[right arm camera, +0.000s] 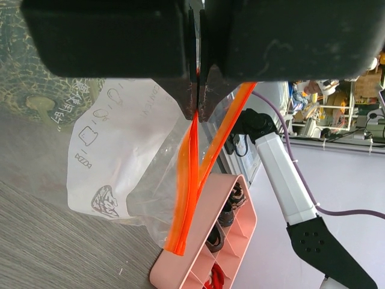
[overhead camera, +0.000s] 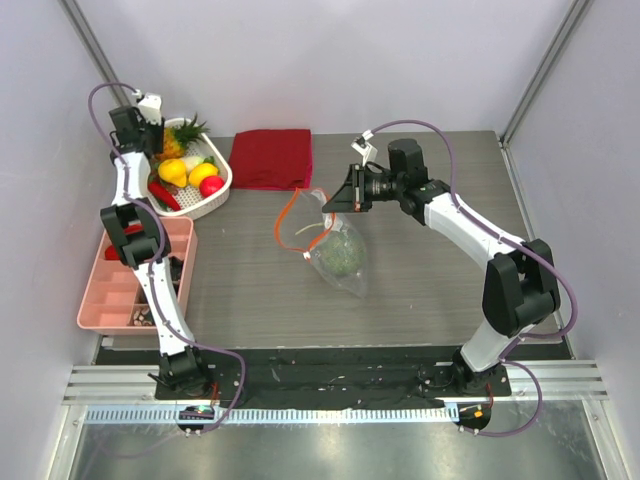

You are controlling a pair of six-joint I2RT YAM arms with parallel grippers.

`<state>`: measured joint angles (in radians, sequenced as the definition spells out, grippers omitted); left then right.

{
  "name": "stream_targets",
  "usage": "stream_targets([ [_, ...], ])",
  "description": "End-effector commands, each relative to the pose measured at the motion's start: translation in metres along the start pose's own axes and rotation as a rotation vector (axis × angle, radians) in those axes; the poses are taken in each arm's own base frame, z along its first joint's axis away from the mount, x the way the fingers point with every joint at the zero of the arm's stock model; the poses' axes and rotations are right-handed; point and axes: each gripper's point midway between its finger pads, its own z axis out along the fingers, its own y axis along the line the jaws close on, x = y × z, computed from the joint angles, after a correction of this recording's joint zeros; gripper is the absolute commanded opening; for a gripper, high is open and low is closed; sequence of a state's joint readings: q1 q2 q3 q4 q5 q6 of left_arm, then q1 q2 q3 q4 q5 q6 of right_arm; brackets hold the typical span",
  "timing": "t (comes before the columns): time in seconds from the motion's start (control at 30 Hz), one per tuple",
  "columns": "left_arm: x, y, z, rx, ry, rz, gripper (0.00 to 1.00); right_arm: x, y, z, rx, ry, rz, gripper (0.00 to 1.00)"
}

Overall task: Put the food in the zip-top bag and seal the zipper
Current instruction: Pick up the fake vegetable from the bin.

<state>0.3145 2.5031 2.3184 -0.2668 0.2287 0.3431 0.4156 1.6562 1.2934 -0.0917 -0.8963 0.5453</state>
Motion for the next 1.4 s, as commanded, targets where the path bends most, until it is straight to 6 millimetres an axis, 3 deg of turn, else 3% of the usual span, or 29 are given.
stream_targets([
  [0.0, -0.053, 0.015, -0.013, -0.029, -0.137, 0.043, 0.3, -0.018, 0.014, -0.002, -0.027, -0.037, -0.051, 0.01],
  [0.2, -0.089, 0.013, -0.038, -0.002, -0.207, 0.054, 0.0, -0.018, 0.013, -0.005, -0.023, -0.038, -0.057, 0.01],
  [0.23, -0.105, 0.017, -0.051, -0.011, -0.236, 0.064, 0.0, -0.018, 0.014, -0.004, -0.023, -0.039, -0.058, 0.01],
  [0.47, -0.148, 0.021, -0.104, -0.054, -0.34, 0.109, 0.0, -0.019, 0.015, -0.006, -0.024, -0.041, -0.063, 0.01],
  [0.87, -0.173, 0.027, -0.138, -0.113, -0.401, 0.148, 0.0, -0.02, 0.019, -0.009, -0.028, -0.05, -0.086, 0.01],
  [0.93, -0.18, 0.028, -0.149, -0.125, -0.412, 0.133, 0.0, -0.02, 0.021, -0.01, -0.028, -0.053, -0.092, 0.01],
  [1.0, -0.201, 0.03, -0.167, -0.138, -0.467, 0.136, 0.0, -0.02, 0.021, -0.01, -0.027, -0.054, -0.094, 0.01],
  [1.07, -0.209, 0.023, -0.179, -0.116, -0.488, 0.095, 0.0, -0.02, 0.022, -0.011, -0.029, -0.054, -0.095, 0.01],
  [1.13, -0.231, 0.011, -0.208, -0.071, -0.543, 0.083, 0.0, -0.021, 0.023, -0.011, -0.029, -0.057, -0.102, 0.01],
  [1.2, -0.235, -0.006, -0.224, 0.0, -0.542, 0.009, 0.0, -0.021, 0.023, -0.013, -0.024, -0.061, -0.103, 0.01],
  [1.23, -0.249, -0.013, -0.248, 0.022, -0.577, -0.002, 0.0, -0.021, 0.023, -0.013, -0.024, -0.062, -0.107, 0.01],
  [1.3, -0.249, -0.033, -0.264, 0.115, -0.572, -0.093, 0.0, -0.019, 0.023, -0.013, -0.024, -0.059, -0.105, 0.01],
  [1.37, -0.259, -0.054, -0.295, 0.216, -0.594, -0.131, 0.0, -0.02, 0.026, -0.013, -0.035, -0.066, -0.1, 0.01],
])
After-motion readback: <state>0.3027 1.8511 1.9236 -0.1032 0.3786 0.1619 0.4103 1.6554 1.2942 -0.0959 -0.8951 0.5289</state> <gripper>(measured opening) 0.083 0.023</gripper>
